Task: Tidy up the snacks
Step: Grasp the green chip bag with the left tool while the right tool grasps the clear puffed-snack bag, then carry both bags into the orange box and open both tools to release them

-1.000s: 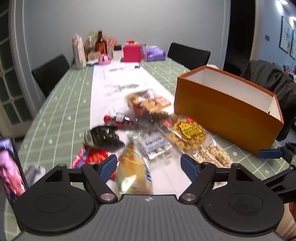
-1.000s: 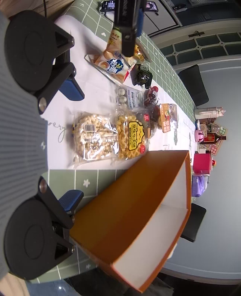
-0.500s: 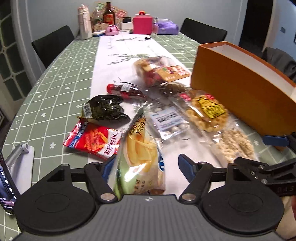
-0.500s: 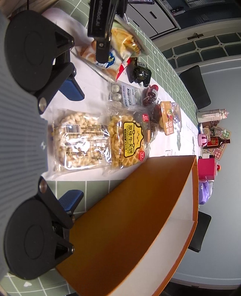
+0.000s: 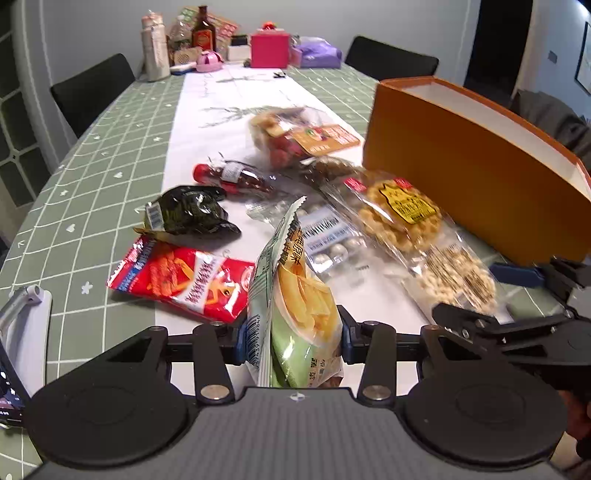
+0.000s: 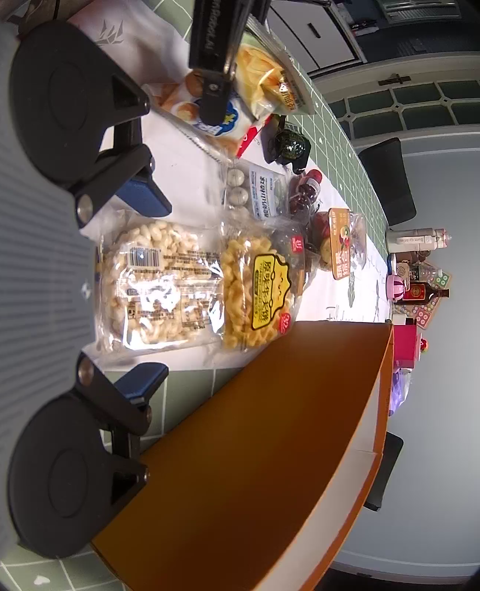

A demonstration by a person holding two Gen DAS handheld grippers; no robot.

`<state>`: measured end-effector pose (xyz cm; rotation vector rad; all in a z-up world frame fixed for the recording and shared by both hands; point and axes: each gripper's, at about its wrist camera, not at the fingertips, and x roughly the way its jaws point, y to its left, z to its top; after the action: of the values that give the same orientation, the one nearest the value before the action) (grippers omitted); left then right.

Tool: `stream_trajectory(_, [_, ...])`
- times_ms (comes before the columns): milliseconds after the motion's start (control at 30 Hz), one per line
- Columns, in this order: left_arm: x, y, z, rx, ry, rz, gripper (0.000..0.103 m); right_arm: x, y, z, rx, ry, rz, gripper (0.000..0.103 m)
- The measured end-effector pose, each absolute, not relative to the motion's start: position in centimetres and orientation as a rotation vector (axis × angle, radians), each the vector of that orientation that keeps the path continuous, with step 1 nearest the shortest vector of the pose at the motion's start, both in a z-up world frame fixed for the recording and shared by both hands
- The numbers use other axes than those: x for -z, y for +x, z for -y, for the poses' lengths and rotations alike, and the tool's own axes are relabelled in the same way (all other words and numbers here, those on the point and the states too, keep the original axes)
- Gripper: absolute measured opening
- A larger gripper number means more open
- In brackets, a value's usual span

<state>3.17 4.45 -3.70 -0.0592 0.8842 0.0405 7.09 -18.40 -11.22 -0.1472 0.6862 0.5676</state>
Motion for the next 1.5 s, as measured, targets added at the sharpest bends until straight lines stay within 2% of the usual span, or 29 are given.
stream_trajectory(100, [3.5, 3.1, -4.0, -0.035, -0.054, -0.907, 0.049, 11.1, 7.0, 18.5, -0.582, -0.140, -0.691, 0.076])
stream_trajectory(500, [0.8, 2.3, -0.5, 0.029, 0.023, -0.909, 0.047, 8.8, 5.3, 19.8, -0.612, -0.116, -0.668, 0.075])
stream_trajectory(800, [-3.6, 1.9, 2.2, 0.067, 0.112, -0.815, 0.047, 4.7, 3.3, 23.3, -0.615, -0.069, -0.562, 0.075])
stream_trajectory(1067, [-8.3, 4.6, 5.1, 0.166, 0.212, -0.724, 0.047, -1.1, 4.5, 27.6, -0.578, -0.068, -0.450, 0.075])
stream_trajectory(1300, [-10.9, 9.7, 8.0, 0.304, 0.221, -0.685, 0.047, -3.7, 9.8, 30.6, -0.584, -0.051, -0.559, 0.075])
stream_trajectory(1500, [-11.2, 14.6, 10.8, 0.376, 0.233, -0.668, 0.047, -3.3, 15.3, 31.6, -0.509, -0.132, -0.650, 0.075])
